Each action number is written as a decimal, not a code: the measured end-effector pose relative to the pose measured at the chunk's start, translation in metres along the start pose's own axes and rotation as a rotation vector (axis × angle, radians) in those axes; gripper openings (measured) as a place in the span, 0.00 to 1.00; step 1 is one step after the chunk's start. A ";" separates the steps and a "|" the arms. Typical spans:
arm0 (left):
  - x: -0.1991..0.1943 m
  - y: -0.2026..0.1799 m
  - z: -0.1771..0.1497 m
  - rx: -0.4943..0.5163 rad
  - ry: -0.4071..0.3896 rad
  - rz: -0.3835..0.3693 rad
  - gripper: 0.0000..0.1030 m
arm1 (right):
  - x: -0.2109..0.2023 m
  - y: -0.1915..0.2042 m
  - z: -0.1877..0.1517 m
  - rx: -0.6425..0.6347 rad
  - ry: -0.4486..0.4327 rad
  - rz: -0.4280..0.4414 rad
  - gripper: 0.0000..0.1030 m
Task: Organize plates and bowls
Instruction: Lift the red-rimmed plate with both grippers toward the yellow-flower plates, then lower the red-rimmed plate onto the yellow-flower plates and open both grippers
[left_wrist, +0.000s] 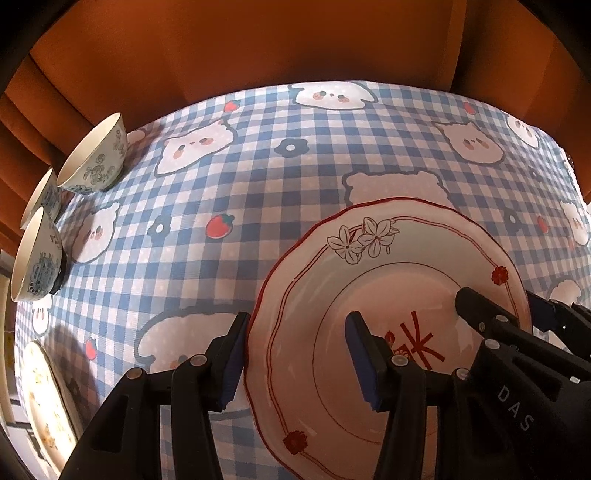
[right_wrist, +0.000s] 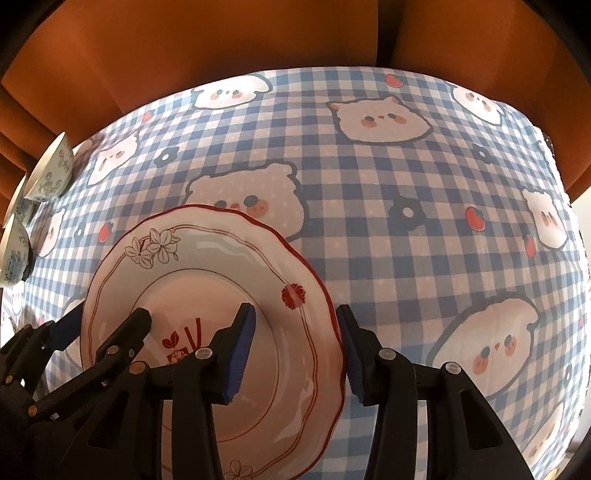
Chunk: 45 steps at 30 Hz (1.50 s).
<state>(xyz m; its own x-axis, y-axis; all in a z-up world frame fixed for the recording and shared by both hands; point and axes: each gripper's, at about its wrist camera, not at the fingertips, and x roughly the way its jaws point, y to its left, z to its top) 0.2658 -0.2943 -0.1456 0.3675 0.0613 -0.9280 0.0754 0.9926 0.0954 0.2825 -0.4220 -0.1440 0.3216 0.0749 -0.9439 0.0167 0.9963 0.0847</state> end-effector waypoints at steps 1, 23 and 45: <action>0.000 0.001 0.000 -0.001 0.008 -0.004 0.51 | 0.000 0.000 0.001 0.005 0.004 -0.001 0.47; -0.067 0.071 -0.039 0.025 -0.046 -0.082 0.51 | -0.073 0.060 -0.040 0.027 -0.085 -0.065 0.48; -0.097 0.229 -0.090 0.063 -0.092 -0.129 0.51 | -0.114 0.222 -0.098 0.068 -0.128 -0.107 0.48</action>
<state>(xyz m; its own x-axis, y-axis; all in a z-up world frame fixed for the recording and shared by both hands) 0.1640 -0.0634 -0.0660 0.4345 -0.0788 -0.8972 0.1840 0.9829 0.0028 0.1570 -0.2057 -0.0485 0.4323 -0.0421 -0.9008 0.1203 0.9927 0.0113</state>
